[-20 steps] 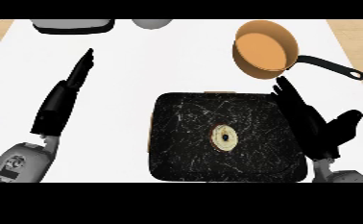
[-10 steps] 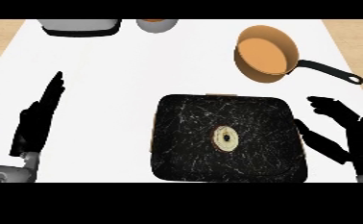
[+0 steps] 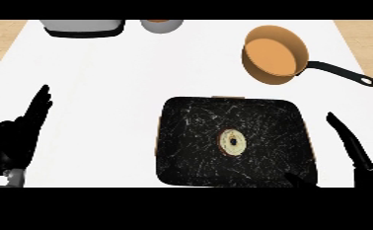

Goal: Pick the cupcake from the tray and place it in the pot

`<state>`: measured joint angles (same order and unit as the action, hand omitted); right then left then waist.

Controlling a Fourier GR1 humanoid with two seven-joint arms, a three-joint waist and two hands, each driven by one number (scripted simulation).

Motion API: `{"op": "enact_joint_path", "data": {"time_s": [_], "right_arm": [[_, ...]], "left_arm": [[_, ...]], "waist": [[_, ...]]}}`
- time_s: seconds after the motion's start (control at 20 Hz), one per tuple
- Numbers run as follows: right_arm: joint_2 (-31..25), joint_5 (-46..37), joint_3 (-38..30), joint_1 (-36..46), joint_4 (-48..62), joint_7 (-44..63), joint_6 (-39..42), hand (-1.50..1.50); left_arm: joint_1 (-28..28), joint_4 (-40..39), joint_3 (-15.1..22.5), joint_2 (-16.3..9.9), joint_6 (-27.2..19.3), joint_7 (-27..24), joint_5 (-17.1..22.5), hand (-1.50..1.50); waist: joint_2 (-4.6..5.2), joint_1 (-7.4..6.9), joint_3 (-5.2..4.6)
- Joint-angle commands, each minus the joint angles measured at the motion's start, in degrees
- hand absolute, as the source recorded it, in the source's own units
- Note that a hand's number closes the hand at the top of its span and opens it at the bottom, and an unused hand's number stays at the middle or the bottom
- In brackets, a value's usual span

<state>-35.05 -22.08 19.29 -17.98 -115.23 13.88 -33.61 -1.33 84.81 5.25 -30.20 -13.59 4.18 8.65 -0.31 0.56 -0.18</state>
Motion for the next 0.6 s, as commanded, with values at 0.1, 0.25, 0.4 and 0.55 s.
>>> {"op": "enact_joint_path", "data": {"time_s": [0.1,0.25,0.4,0.55], "right_arm": [[-4.32,-6.18,2.27,7.39,-8.61,20.73,12.88,-1.50],[-4.93,-3.74,2.94,15.21,-7.67,28.89,21.18,-1.50],[-5.31,-0.73,5.95,20.68,-8.63,37.78,29.92,-1.50],[-5.45,3.07,8.67,24.95,-7.57,45.42,37.91,-1.50]], "left_arm": [[0.91,2.86,2.32,2.69,-1.82,3.00,-2.38,0.00],[0.31,1.26,-0.85,-0.35,2.23,0.07,-0.13,0.00],[1.36,2.62,1.85,1.45,0.39,2.49,-2.30,0.00],[1.72,2.00,1.22,1.54,0.50,1.88,-2.26,0.00]], "waist": [[0.38,-1.34,0.04],[0.63,-2.47,-0.01],[0.77,-3.23,-0.09],[0.71,-3.33,-0.13]]}}
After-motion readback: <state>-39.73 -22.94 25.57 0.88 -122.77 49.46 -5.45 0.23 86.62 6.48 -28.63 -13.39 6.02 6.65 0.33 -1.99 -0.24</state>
